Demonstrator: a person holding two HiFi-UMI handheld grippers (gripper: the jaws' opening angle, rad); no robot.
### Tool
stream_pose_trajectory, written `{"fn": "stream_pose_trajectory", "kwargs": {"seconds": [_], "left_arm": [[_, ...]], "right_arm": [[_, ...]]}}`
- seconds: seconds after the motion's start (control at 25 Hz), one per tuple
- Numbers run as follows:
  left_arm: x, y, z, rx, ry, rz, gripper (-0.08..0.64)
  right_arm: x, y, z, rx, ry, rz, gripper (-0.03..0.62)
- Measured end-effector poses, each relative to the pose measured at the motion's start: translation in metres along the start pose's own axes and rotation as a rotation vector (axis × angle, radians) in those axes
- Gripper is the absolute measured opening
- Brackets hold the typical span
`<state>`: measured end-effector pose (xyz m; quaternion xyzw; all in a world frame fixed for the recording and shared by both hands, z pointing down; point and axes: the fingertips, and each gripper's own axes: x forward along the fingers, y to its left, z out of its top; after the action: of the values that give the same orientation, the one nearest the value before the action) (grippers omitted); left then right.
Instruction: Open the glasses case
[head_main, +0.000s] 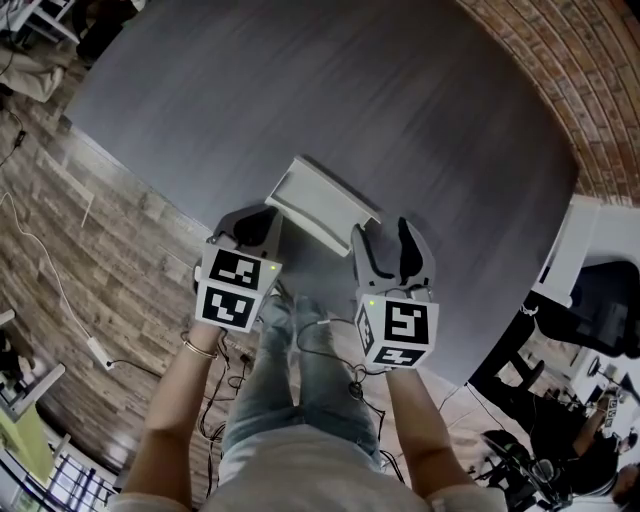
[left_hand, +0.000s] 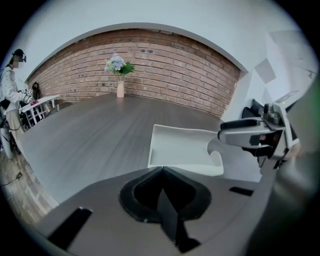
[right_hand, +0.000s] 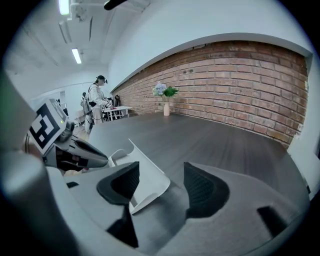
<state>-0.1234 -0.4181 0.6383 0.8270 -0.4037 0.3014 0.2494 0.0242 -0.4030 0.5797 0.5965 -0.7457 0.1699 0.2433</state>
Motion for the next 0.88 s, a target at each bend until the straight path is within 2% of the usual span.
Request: {"fn": "stream_pose_trajectory", "kwargs": {"seconds": [0.2, 0.48, 0.64, 0.72, 0.8, 0.88], "left_arm": [[-0.017, -0.006, 0.012, -0.017, -0.035, 0.003, 0.005], [-0.079, -0.008, 0.044, -0.110, -0.149, 0.021, 0.005], [-0.132, -0.004, 0.073, -0.199, -0.296, 0.063, 0.005], [-0.162, -0.002, 0.091, -0.220, -0.390, 0.098, 0.005], [-0.194, -0.002, 0.110, -0.209, -0.486, 0.146, 0.005], [-0.223, -0.007, 0.126, -0.178, -0.572, 0.190, 0.005]], "right_arm": [[-0.015, -0.004, 0.011, 0.016, -0.021, -0.016, 0.261], [-0.060, -0.015, 0.044, 0.065, -0.099, -0.074, 0.167], [-0.100, -0.020, 0.069, 0.106, -0.166, -0.107, 0.091], [-0.121, -0.024, 0.081, 0.120, -0.201, -0.142, 0.054], [-0.143, -0.027, 0.093, 0.131, -0.241, -0.181, 0.010], [-0.165, -0.032, 0.103, 0.150, -0.282, -0.205, 0.005]]}}
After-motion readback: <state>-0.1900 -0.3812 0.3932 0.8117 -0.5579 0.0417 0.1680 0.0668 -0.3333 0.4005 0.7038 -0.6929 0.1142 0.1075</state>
